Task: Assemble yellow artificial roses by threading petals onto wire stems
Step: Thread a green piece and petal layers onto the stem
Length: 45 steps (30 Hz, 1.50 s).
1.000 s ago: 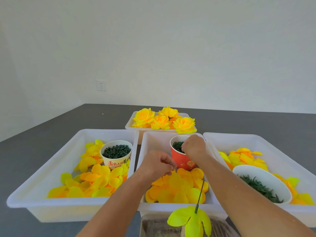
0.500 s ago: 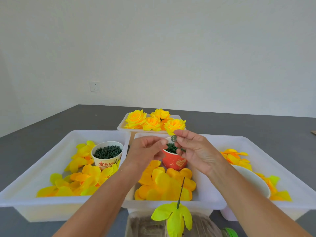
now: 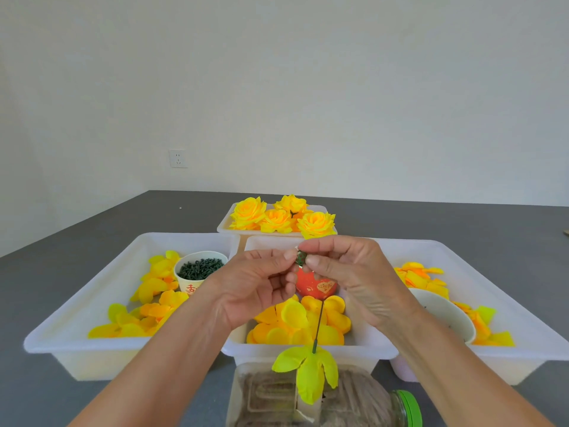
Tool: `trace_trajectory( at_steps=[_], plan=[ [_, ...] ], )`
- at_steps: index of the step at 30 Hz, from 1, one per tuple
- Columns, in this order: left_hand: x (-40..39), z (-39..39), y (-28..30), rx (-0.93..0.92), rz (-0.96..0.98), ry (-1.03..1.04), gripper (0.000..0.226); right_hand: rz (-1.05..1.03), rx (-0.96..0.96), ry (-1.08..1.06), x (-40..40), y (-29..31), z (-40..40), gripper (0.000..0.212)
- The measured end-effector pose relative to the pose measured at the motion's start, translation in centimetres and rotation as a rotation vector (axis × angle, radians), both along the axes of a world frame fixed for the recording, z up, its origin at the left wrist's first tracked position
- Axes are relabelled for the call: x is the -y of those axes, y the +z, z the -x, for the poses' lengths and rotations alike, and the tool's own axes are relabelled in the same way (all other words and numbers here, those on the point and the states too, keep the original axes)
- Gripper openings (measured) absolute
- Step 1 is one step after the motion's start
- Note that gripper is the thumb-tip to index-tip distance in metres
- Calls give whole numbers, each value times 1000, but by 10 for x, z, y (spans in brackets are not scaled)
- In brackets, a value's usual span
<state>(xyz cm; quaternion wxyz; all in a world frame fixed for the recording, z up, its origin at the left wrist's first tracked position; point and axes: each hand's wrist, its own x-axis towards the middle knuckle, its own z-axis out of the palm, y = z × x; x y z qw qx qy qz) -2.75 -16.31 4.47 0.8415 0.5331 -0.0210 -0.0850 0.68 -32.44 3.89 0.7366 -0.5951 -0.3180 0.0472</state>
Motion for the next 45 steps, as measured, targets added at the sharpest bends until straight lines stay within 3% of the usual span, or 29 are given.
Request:
trace_trajectory(
  at_steps=[7,11,18,26,28,45],
  plan=[
    [1,11,3,44,5,-81,11,150,289,-118,4,12,15,29],
    [1,17,4,38,-28,-75,9,216,343,-174,5,12,20,35],
    [6,31,4,100,-129,48,13,229,327,-203,12,14,27,23],
    [19,53,-7,273,-401,109,21,179,210,-146,27,14,41,23],
    [23,55,-8,306,-413,130,12,164,189,-132,29,12,43,23],
    [24,54,-20,250,-362,123,5,221,104,-95,26,0,52,23]
  ],
)
